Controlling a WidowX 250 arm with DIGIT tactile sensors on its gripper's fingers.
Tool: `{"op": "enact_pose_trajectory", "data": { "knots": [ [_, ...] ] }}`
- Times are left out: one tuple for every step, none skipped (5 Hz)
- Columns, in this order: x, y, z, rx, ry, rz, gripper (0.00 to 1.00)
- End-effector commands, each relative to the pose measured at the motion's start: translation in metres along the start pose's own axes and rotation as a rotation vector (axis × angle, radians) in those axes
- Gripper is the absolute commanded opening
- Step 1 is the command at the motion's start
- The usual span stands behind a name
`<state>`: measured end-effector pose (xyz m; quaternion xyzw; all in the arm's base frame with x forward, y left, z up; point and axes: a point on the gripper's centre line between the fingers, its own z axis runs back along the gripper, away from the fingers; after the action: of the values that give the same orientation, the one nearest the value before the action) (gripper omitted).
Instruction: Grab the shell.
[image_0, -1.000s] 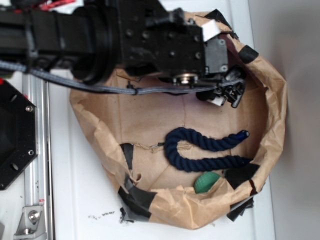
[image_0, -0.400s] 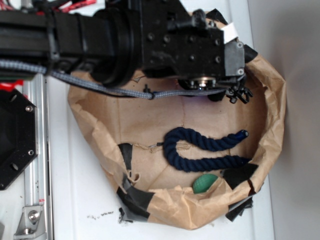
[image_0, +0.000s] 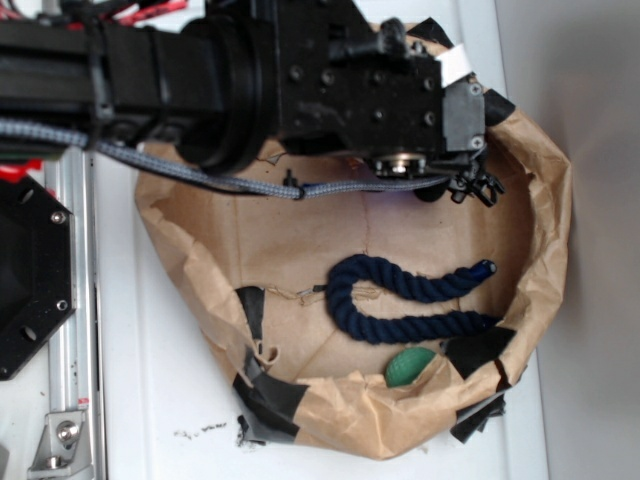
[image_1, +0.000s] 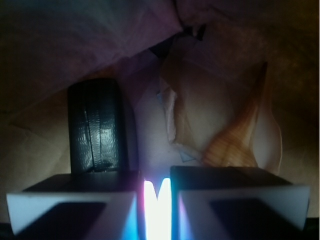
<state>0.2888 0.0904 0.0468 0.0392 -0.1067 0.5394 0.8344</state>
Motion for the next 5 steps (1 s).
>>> {"op": "enact_pose_trajectory", "data": {
  "knots": [
    [0.005,0.037,0.030,-0.024,0.008,0.062,1.00],
    [-0.007,0.043,0.031,-0.027,0.026,0.062,1.00],
    [-0.014,0.046,0.024,-0.008,0.015,0.058,1.00],
    [-0.006,0.046,0.015,0.009,-0.003,0.063,1.00],
    [0.004,0.044,0.008,0.001,-0.005,0.076,1.00]
  ]
}}
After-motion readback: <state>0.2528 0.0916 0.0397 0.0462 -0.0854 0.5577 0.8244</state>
